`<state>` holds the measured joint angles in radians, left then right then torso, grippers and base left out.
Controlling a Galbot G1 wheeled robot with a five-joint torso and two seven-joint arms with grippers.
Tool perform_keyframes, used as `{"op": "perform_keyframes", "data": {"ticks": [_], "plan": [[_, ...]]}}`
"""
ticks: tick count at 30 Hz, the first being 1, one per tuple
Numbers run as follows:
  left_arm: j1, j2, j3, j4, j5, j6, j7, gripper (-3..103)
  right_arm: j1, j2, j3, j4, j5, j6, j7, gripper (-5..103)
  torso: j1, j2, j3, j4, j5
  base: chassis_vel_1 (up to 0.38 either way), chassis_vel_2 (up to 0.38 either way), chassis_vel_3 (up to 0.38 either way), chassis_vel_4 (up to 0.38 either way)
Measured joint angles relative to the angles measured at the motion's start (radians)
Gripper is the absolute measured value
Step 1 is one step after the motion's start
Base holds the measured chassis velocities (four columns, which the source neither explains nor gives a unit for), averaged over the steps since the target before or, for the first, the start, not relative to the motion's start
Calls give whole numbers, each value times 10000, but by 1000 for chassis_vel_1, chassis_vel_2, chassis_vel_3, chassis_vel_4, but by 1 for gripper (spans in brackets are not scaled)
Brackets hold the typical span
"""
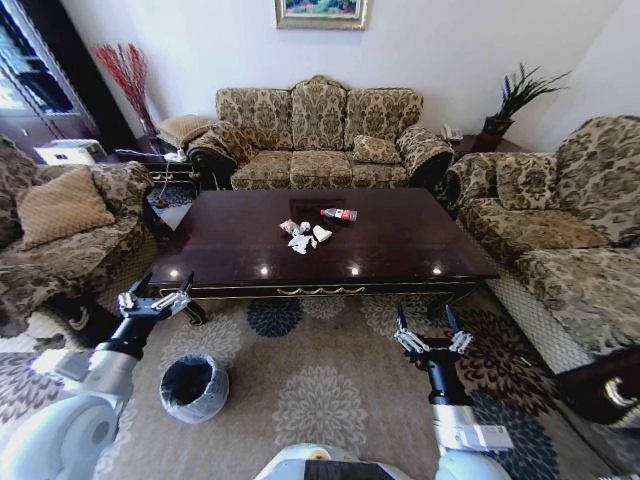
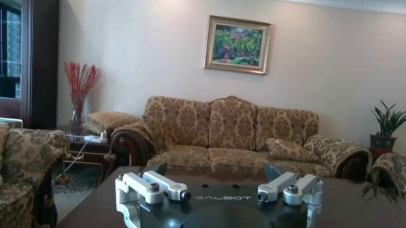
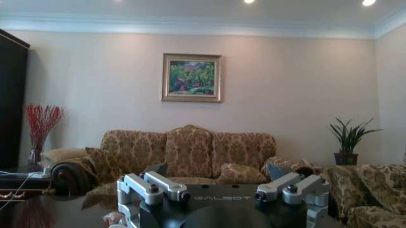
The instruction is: Move to the front of the table and place the trash on the table into the trash bin.
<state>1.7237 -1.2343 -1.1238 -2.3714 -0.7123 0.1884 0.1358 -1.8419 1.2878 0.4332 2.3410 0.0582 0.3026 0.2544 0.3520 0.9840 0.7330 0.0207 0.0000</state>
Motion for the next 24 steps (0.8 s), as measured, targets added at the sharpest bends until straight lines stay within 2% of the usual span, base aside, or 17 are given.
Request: {"op": "perform_keyframes", "data": {"ticks": [19, 21, 22, 23, 24], "plan": [[5, -50, 71, 0, 80, -4, -18, 100, 12, 28, 15, -9, 2, -87, -21, 100, 0, 0, 0, 0, 0, 0, 0, 0, 0], [73, -406, 554, 0, 629, -88, -143, 100, 154, 288, 172, -98, 42, -687, -296, 100, 0, 0, 0, 0, -2, 0, 0, 0, 0], [73, -406, 554, 0, 629, -88, -143, 100, 154, 288, 172, -98, 42, -687, -296, 100, 0, 0, 0, 0, -2, 0, 0, 0, 0], [110, -621, 844, 1, 965, -149, -215, 97, 228, 425, 256, -148, 70, -1011, -455, 100, 0, 0, 0, 0, 0, 0, 0, 0, 0], [134, -745, 1010, 0, 1156, -184, -260, 98, 278, 516, 311, -179, 85, -1215, -552, 100, 0, 0, 0, 1, -1, 0, 0, 0, 0]]}}
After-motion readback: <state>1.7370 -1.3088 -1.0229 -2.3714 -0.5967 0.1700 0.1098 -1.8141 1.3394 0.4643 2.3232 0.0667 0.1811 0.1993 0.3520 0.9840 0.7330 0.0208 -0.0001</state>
